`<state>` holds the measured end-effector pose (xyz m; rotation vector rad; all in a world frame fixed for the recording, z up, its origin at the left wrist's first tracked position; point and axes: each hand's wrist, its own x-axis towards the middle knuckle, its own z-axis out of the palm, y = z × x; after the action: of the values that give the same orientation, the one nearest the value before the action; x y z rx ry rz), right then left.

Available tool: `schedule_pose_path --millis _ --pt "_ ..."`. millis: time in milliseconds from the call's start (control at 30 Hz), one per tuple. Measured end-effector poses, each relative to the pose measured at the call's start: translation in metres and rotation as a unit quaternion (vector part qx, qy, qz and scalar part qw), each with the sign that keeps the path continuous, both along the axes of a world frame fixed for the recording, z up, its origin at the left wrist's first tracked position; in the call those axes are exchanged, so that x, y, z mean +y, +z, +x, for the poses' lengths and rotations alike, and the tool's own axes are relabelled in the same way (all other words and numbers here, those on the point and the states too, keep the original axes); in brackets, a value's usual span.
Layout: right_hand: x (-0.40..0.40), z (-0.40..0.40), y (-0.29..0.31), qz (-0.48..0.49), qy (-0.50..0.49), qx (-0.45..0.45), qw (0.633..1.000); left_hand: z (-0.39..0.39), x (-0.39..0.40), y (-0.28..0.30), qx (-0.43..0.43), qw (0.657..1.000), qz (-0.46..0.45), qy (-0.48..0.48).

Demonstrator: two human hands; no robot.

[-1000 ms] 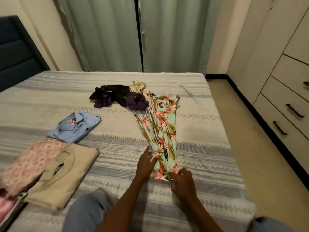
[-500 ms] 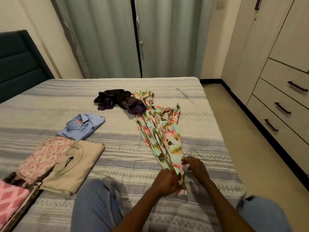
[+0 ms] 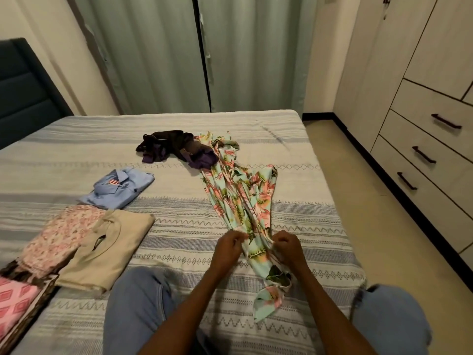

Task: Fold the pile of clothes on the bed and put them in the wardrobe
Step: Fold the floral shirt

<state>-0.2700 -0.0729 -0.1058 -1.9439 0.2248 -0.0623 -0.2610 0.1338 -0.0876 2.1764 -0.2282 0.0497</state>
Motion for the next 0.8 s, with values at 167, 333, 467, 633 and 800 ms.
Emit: schedule_pose_path --millis 167,333,467,633,800 --pt "-0.019 -0.039 0.007 0.041 0.241 0.137 0.960 0.051 0.001 -0.014 0.025 0.987 0.156 -0.028" --pt "-0.024 -0.035 0.020 -0.066 0.290 0.349 0.889 0.059 -0.030 -0.024 0.099 0.972 0.209 -0.046" --pt "-0.027 -0.017 0.017 -0.058 0.188 0.242 0.950 0.056 -0.036 -0.035 0.085 0.966 0.244 0.017" --pt "-0.014 0.015 0.020 -0.158 0.077 0.082 0.981 0.041 -0.023 -0.026 0.047 0.994 0.093 0.033" --pt "0.013 0.055 0.030 -0.140 0.065 0.028 0.988 0.010 -0.018 -0.018 -0.039 0.993 0.067 -0.093"
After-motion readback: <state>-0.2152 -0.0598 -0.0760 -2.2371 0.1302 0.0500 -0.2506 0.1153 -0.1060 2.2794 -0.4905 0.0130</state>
